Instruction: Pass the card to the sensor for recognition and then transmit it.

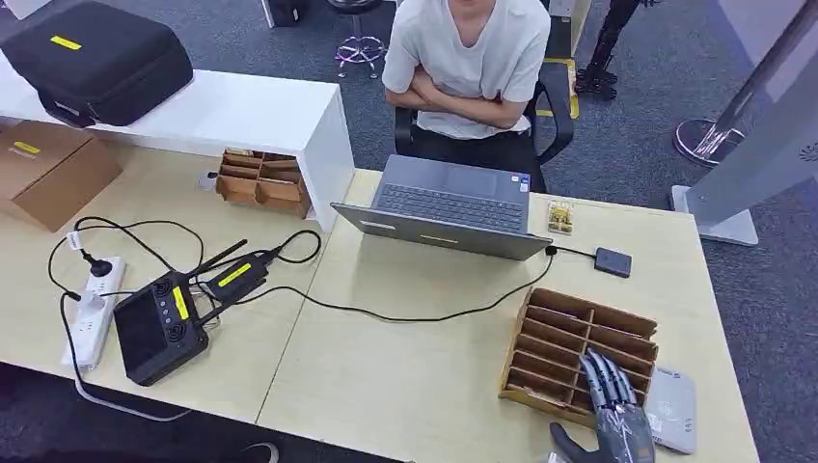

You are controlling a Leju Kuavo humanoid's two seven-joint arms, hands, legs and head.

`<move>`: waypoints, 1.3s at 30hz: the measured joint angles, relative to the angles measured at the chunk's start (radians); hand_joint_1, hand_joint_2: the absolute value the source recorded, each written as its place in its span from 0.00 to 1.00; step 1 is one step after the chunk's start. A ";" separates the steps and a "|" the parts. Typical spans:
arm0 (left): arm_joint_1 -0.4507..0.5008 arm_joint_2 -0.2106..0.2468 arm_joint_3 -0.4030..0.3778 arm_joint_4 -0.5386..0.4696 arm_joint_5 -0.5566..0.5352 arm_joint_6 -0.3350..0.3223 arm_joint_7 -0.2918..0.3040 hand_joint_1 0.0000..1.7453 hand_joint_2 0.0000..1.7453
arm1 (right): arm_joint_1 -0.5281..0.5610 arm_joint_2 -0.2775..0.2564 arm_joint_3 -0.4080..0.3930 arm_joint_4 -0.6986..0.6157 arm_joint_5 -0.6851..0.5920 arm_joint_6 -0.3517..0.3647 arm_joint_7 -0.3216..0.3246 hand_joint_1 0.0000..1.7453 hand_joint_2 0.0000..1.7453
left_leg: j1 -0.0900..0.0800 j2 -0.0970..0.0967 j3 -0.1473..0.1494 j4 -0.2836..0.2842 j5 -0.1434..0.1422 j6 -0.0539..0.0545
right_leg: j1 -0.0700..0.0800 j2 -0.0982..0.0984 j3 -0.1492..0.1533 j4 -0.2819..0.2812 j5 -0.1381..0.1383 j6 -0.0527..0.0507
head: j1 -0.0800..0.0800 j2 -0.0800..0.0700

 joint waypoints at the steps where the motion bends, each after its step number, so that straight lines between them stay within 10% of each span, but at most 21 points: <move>1: 0.000 0.000 0.000 0.000 0.000 0.000 0.001 0.00 1.00 | 0.000 0.000 0.000 0.000 -0.002 0.000 -0.003 0.00 1.00 | 0.000 0.000 0.000 0.000 0.000 0.000 | 0.000 0.000 0.000 0.000 0.000 0.000 | 0.000 0.000; 39: 0.000 -0.001 0.000 0.000 0.010 -0.003 0.002 0.00 1.00 | 0.045 0.002 0.024 -0.140 -0.064 0.004 -0.045 0.00 1.00 | 0.000 0.000 0.000 0.000 0.000 0.000 | 0.000 0.000 0.000 0.000 0.000 0.000 | 0.000 0.000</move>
